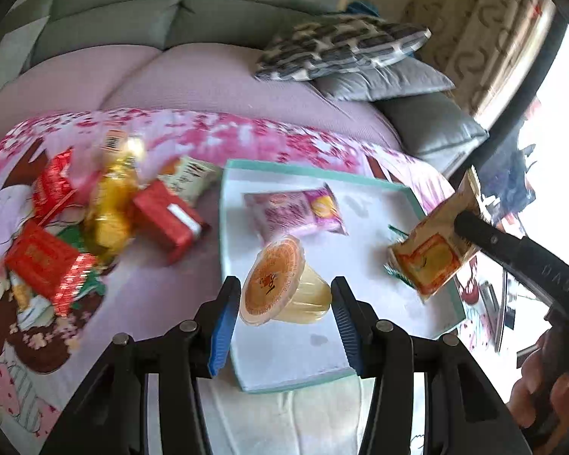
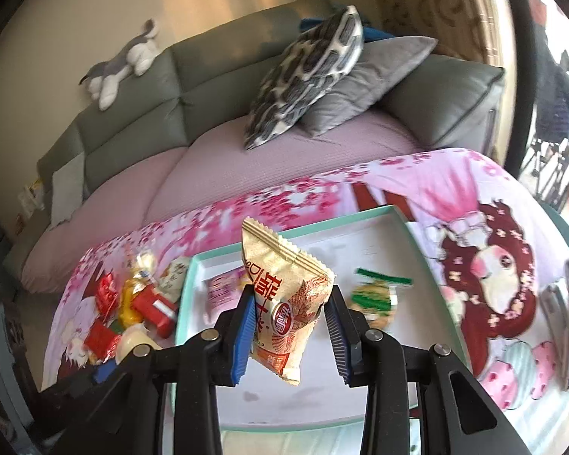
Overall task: Organize snacks
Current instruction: 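Lower the pudding cup into the tray and open left gripper while right gripper releases yellow bag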
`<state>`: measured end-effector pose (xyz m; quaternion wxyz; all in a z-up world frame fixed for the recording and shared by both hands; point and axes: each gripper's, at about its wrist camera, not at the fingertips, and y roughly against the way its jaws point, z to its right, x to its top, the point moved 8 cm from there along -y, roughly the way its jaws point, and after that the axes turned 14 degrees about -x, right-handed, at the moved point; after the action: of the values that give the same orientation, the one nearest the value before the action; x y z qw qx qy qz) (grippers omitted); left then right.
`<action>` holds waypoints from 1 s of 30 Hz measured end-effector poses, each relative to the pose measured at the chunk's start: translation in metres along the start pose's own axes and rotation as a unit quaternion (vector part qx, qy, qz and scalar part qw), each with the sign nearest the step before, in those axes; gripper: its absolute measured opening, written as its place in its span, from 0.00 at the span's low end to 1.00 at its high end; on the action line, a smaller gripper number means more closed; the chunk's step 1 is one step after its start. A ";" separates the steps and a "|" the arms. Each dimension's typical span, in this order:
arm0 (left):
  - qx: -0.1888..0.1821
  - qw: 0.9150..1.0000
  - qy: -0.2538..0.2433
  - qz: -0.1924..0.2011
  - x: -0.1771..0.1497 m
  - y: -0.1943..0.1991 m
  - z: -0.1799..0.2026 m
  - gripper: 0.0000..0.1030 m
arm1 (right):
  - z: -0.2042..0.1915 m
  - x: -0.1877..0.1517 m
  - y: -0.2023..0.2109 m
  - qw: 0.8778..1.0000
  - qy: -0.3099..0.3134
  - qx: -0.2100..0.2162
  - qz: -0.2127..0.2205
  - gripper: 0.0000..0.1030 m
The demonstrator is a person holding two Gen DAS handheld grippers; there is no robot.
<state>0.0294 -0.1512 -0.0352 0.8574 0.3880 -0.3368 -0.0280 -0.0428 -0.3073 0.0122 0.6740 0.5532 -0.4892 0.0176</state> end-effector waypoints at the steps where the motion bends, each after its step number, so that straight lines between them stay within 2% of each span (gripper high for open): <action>1: -0.001 1.000 -0.003 -0.006 -0.002 -0.004 0.002 0.49 | 0.004 0.001 -0.001 1.000 -0.004 -0.005 -0.001 0.37; 6: 0.003 1.000 -0.006 -0.030 -0.009 -0.022 0.005 0.49 | 0.011 -0.005 -0.011 1.000 -0.004 -0.012 -0.022 0.37; 11: 0.016 0.999 -0.007 -0.047 -0.016 -0.034 0.000 0.49 | 0.007 -0.018 -0.023 0.999 -0.002 0.009 -0.047 0.37; 23: 0.027 0.997 -0.010 -0.069 -0.026 -0.049 -0.002 0.49 | 0.006 -0.038 -0.054 0.995 -0.006 0.018 -0.100 0.37; 30: 0.032 0.996 -0.011 -0.078 -0.029 -0.054 -0.003 0.49 | 0.011 -0.042 -0.063 0.993 -0.015 0.013 -0.113 0.37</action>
<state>0.0203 -0.1777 -0.0898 0.8360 0.4400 -0.3157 -0.0887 -0.0359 -0.3184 -0.0632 0.6573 0.6138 -0.4330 -0.0608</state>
